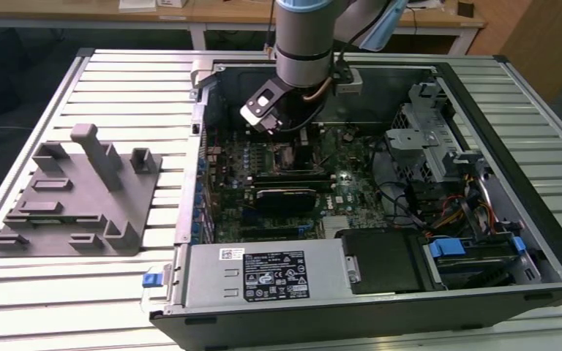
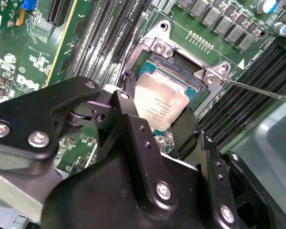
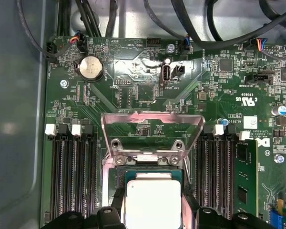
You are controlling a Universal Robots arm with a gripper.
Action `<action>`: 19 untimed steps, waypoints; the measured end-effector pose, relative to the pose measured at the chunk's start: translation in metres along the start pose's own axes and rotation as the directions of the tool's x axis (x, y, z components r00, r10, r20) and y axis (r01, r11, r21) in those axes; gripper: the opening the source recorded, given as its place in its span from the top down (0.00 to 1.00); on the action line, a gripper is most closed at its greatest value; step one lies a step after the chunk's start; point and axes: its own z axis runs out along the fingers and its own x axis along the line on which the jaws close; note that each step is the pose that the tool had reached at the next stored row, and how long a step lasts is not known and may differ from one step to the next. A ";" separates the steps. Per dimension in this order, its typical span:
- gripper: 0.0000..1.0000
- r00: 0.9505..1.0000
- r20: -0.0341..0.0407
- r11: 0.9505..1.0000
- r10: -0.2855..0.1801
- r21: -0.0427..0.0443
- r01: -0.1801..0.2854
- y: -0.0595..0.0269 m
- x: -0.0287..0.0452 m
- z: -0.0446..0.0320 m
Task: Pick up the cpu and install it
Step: 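Place the cpu into insertion slot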
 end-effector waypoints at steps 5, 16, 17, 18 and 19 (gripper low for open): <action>0.45 1.000 0.000 1.000 0.000 0.001 0.000 -0.0009 0.0018 0.0009; 0.45 1.000 0.000 1.000 0.000 0.002 0.000 -0.0016 0.0025 0.0061; 0.45 1.000 0.000 1.000 0.000 0.002 0.000 -0.0016 0.0025 0.0063; 0.45 1.000 0.000 1.000 0.000 0.002 0.000 -0.0016 0.0025 0.0065; 0.45 1.000 0.000 1.000 0.000 0.002 0.000 -0.0017 0.0025 0.0068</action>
